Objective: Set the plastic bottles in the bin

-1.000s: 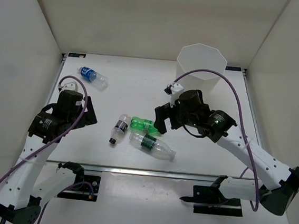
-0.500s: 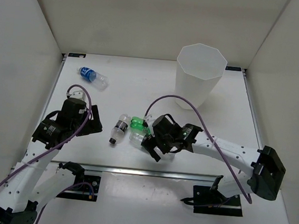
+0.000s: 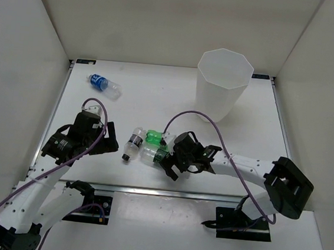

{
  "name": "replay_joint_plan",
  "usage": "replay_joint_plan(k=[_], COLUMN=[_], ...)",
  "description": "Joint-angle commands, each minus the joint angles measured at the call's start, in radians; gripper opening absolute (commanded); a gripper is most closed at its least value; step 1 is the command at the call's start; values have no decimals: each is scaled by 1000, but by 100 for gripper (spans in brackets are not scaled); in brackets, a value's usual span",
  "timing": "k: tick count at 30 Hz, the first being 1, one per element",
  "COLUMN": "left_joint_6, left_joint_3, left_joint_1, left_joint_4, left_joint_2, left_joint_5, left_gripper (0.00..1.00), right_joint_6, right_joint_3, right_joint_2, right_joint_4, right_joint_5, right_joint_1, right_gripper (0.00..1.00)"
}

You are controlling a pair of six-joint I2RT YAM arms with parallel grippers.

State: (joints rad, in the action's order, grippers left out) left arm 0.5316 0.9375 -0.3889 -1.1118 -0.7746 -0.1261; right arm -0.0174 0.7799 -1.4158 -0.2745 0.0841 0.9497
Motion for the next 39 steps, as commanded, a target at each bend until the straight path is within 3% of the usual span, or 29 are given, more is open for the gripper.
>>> replay_joint_plan(k=[1,3,4,5,6,10,17,20,26,31,37,39], left_joint_6=[-8,-18,-12,-12,-12,-18,-19,-30,-30,-59,-73,-81], left_joint_3=[3,9,9,9,7,3,-19,-32,-49,-55,-72,-75], left_joint_1=[-10,-11,-10,-10,-7,-8,-2,-8,-13,-2,-19,-19], left_joint_4=[20,12,12,10,9,9,52,82,148,173,236,260], left_joint_2=[-6,-14,-15,-11,-18,-26,-41,-66,-100,-140,-207,-227], left_joint_5=[16,13,6,8,3,9,31,54,63,60,74,86], left_gripper=[99,99,99,98,99,99,99,99,99,99,98,99], right_joint_6=[-32,-29,-30,-26,-6,-21,-61,-119,-283,-251,-211,-199], right_joint_3=[-34,-41,-38,-37,-42,-19,176,307,553,703,791,814], right_joint_2=[-41,-64,-77,-83,-87,-34,194,238,166,25,-115,-144], right_joint_4=[169,181,178,179,188,132,3,-29,49,124,178,169], right_joint_5=[59,48,31,20,-6,-10,-29,-44,-196,-34,78,109], right_joint_1=[17,20,27,29,40,54,69,-11,-219,-520,-699,-735], right_gripper=[97,94,87,55,40,42,32,31,27,28,31,40])
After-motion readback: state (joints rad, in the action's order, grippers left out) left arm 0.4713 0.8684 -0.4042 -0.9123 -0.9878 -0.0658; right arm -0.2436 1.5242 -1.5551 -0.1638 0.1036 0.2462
